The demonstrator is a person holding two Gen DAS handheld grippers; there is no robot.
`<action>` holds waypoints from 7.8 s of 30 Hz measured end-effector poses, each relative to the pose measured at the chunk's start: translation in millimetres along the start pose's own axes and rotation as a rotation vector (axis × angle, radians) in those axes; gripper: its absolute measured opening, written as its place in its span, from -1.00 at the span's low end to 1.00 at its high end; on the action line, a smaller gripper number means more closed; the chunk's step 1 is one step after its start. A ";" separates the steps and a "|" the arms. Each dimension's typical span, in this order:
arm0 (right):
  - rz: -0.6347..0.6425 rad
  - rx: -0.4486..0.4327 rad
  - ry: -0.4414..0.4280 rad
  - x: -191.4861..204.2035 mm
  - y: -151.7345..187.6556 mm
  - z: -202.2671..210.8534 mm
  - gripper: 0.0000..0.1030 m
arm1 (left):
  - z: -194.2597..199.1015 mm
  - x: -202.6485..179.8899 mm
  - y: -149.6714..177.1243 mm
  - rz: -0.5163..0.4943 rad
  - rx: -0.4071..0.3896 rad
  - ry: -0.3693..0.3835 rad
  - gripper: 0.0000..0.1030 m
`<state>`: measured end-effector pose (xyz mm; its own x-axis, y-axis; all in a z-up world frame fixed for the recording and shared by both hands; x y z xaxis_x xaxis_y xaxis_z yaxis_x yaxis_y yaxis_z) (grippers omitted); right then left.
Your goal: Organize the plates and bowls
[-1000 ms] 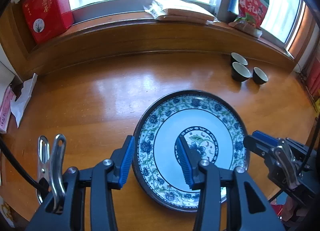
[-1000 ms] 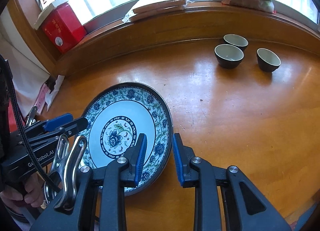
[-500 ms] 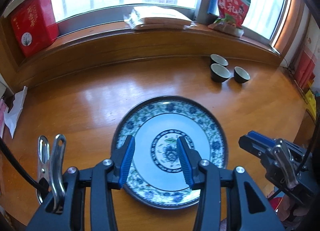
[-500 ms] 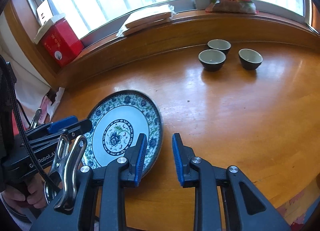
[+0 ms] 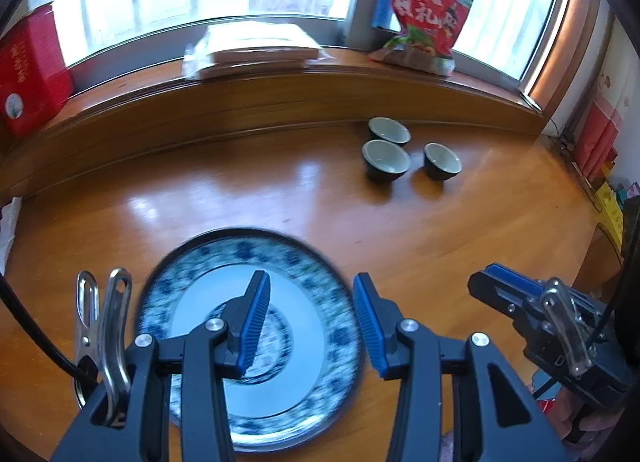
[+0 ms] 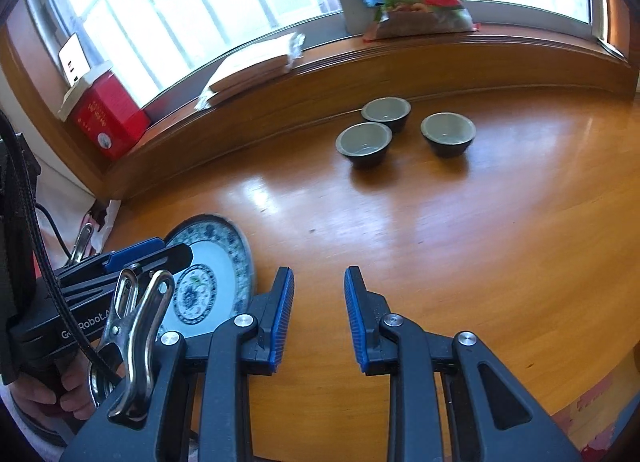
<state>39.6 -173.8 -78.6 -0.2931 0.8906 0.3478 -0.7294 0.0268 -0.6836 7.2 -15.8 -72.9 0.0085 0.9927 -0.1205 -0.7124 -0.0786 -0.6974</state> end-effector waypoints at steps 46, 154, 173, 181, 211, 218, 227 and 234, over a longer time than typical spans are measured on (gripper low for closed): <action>0.099 0.129 -0.170 -165.8 -109.2 -97.1 -0.56 | -155.7 -154.7 -67.8 0.142 0.048 -0.075 -0.49; 0.010 0.275 -0.271 -109.8 -49.8 -79.9 -0.73 | -184.1 -130.6 -75.9 0.207 0.094 -0.161 -0.58; 0.073 0.270 -0.315 -89.0 -89.1 -117.1 -0.73 | -208.5 -94.9 -106.5 0.267 0.075 -0.190 -0.58; 0.098 0.275 -0.324 -77.7 -94.6 -138.0 -0.73 | -220.8 -81.8 -112.4 0.296 0.083 -0.203 -0.58; 0.091 0.329 -0.383 -59.1 -90.7 -176.6 -0.73 | -232.2 -56.7 -101.1 0.330 0.129 -0.148 -0.62; 0.095 0.305 -0.383 -63.8 -89.9 -164.8 -0.72 | -230.0 -64.6 -107.2 0.317 0.123 -0.146 -0.62; 0.083 0.276 -0.362 -73.0 -94.7 -145.0 -0.71 | -223.1 -81.6 -113.0 0.277 0.099 -0.126 -0.62; 0.056 0.244 -0.344 -86.1 -100.1 -126.0 -0.71 | -214.2 -92.9 -115.5 0.253 0.091 -0.091 -0.62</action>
<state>215.7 -195.9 -121.0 -0.4954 0.6831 0.5366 -0.8193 -0.1623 -0.5499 239.0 -118.6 -132.4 -0.2376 0.9471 -0.2159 -0.7440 -0.3203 -0.5864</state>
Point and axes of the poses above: each gripper's, at about its wrist camera, not at the fingertips, and z roughly against the way its jaws point, x to its left, y to its underside, the point moved 8 cm from there along -z, roughly the way its jaws point, and after that the axes turned 11 degrees about -x, right-handed, at the moved point
